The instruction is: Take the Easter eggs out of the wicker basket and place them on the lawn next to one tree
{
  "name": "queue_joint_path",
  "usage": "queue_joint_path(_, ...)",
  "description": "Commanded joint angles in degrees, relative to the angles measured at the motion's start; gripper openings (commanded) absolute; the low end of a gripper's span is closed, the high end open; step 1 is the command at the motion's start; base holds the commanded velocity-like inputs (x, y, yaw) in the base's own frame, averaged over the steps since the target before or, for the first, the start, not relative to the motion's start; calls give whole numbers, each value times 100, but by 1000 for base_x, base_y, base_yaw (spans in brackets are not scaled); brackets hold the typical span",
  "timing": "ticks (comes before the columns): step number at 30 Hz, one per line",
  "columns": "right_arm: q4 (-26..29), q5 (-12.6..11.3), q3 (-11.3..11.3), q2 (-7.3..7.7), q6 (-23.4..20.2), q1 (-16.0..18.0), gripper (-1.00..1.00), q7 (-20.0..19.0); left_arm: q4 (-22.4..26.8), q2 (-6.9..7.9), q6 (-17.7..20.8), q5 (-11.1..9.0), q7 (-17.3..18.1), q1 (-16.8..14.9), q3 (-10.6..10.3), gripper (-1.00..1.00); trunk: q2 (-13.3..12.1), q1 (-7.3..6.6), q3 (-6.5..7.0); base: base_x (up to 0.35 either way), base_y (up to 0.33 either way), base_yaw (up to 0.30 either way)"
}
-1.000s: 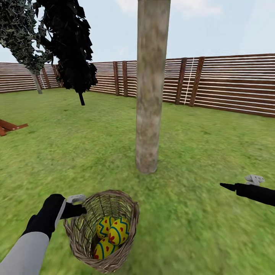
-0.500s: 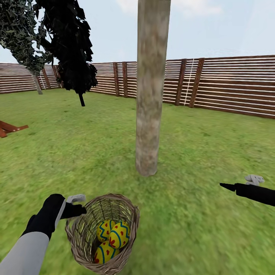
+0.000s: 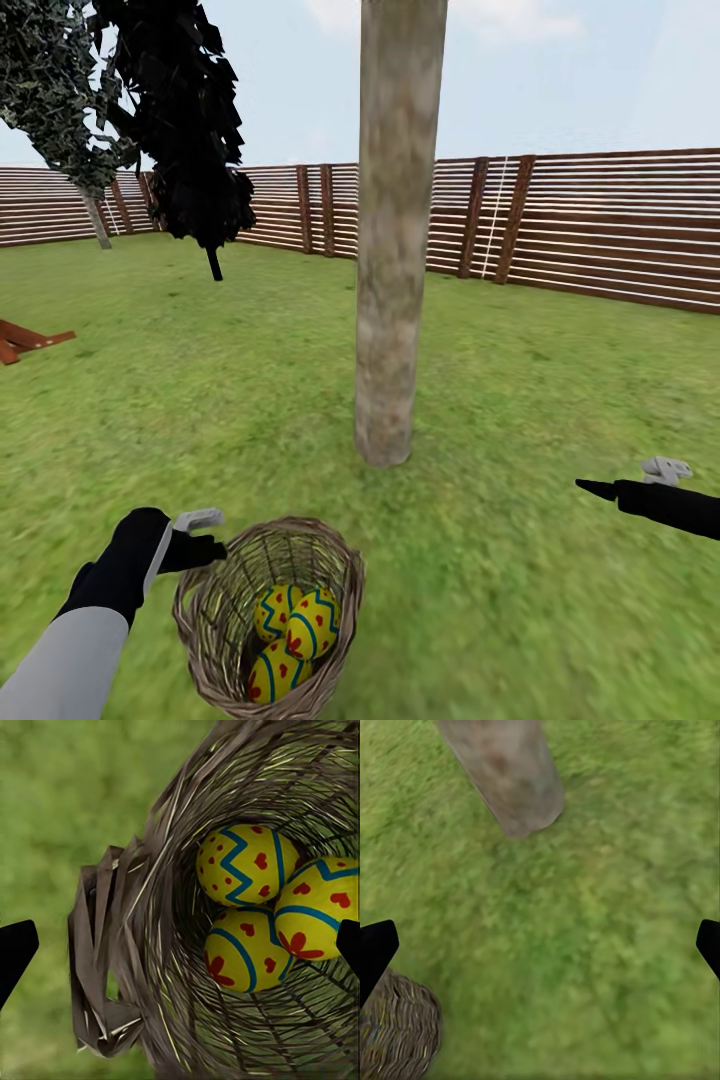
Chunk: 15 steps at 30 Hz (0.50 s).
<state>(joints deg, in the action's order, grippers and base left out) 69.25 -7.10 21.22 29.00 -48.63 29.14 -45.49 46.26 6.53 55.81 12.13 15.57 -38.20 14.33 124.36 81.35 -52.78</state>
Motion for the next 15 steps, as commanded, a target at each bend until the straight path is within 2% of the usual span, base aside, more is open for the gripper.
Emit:
queue_joint_path(1, 0, -37, 5, 1, -42, 4, 100, 5, 7, -3, 17, 61, 54, -3, 15, 100, -39, -23, 13, 0, 0, 0)
queue_joint_path(15, 0, -37, 5, 1, -42, 4, 100, 5, 14, 7, 25, 61, 60, -3, 17, 100, -601, -331, 264, 0, 0, 0)
